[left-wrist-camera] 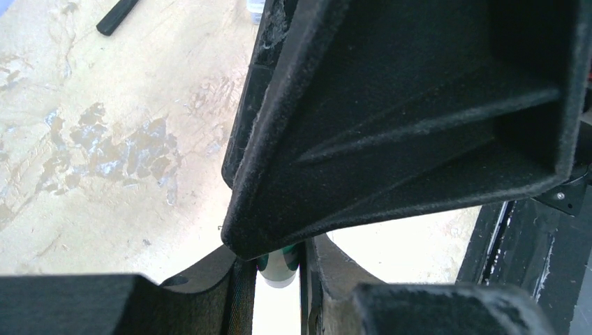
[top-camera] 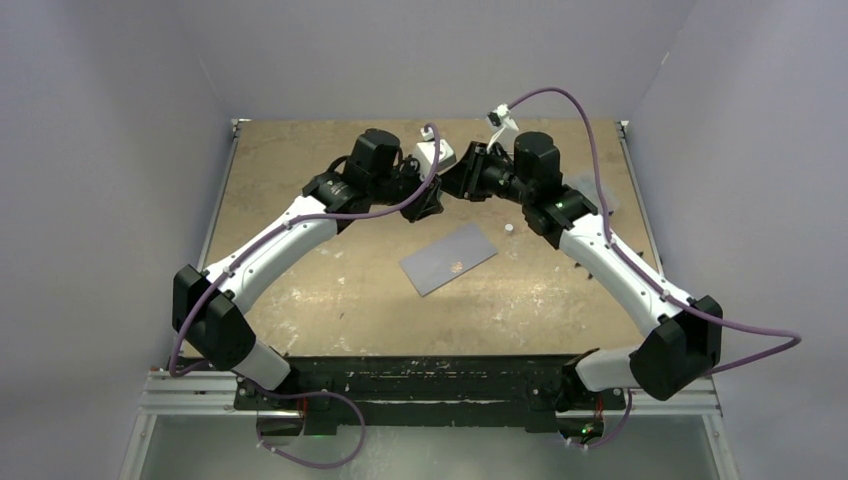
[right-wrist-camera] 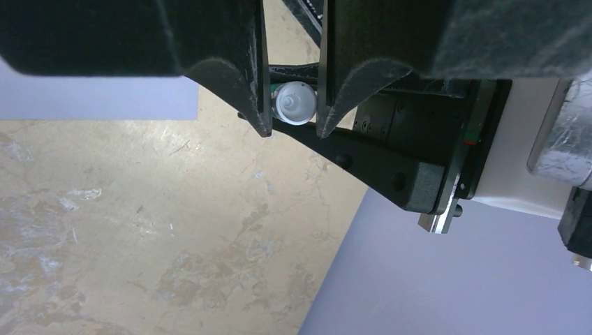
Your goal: Place the letter into the envelope and seal it
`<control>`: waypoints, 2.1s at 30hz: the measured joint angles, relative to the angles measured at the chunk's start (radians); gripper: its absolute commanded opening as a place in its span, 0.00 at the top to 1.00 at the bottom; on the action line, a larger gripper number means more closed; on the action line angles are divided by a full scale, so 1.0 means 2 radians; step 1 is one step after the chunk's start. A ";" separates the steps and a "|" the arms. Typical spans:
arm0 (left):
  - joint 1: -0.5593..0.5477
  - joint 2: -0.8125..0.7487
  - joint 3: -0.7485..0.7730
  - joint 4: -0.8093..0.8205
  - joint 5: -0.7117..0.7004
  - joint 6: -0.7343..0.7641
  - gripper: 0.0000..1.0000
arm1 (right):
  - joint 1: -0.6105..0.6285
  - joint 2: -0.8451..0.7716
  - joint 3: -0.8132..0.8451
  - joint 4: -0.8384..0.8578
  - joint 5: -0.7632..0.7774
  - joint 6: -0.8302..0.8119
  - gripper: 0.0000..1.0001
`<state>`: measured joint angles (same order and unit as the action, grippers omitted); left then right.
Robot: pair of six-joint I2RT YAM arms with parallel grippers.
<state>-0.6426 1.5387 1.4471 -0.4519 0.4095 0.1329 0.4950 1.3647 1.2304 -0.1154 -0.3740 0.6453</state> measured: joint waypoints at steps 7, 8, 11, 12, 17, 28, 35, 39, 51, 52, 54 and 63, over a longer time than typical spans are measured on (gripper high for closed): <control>0.009 0.000 0.000 -0.002 0.023 -0.015 1.00 | 0.001 -0.002 0.000 0.000 -0.002 0.000 0.95; 0.013 -0.001 0.000 0.000 0.034 -0.020 1.00 | 0.001 -0.003 0.000 0.001 -0.003 0.000 0.99; 0.027 -0.003 -0.003 0.008 0.075 -0.032 1.00 | -0.002 -0.009 -0.007 0.018 -0.016 -0.006 1.00; 0.033 -0.004 -0.003 0.009 0.095 -0.035 1.00 | -0.003 -0.014 -0.015 0.031 -0.024 -0.011 1.00; 0.049 -0.004 -0.004 0.004 0.209 -0.033 1.00 | -0.020 -0.053 -0.066 0.104 -0.121 -0.071 1.00; 0.053 -0.012 0.027 -0.089 0.379 0.060 1.00 | -0.028 -0.086 -0.049 0.090 -0.344 -0.285 0.45; 0.073 -0.022 0.014 -0.029 0.291 0.017 1.00 | -0.027 -0.089 -0.045 0.094 -0.147 -0.142 0.23; 0.075 -0.023 -0.003 0.008 0.234 -0.006 1.00 | -0.027 -0.082 -0.047 0.096 -0.051 -0.032 0.23; 0.075 -0.030 -0.052 0.103 0.179 -0.089 1.00 | -0.010 -0.030 -0.014 0.072 -0.018 0.044 0.34; 0.075 -0.031 -0.055 0.110 0.179 -0.098 1.00 | -0.007 -0.023 -0.007 0.064 -0.018 0.042 0.37; 0.075 -0.034 -0.060 0.121 0.178 -0.108 1.00 | -0.003 -0.012 0.002 0.054 -0.017 0.039 0.42; 0.075 -0.036 -0.068 0.147 0.177 -0.156 0.68 | 0.006 -0.006 0.005 0.040 -0.012 0.024 0.90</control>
<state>-0.4923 1.4658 1.3102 -0.1570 0.7631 -0.1787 0.5079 1.3525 1.2400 -0.0357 -0.3981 0.6937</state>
